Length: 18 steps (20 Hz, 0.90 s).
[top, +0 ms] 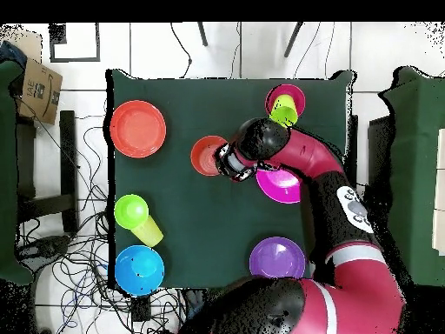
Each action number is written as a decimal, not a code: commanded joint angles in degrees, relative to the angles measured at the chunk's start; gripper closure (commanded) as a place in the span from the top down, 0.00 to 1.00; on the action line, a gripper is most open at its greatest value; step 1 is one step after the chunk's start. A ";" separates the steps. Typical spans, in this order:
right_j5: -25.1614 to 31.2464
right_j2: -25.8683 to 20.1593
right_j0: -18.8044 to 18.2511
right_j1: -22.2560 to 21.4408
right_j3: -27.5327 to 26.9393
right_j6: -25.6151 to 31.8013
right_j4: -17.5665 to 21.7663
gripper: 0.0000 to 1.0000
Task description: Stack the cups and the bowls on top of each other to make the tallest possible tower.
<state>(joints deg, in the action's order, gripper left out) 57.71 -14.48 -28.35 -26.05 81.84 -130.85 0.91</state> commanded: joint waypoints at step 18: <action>11.98 -3.95 -4.44 1.34 -10.60 17.15 14.36 0.00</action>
<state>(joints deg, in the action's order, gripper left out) 64.00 -14.48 -32.34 -25.90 75.56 -130.80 10.41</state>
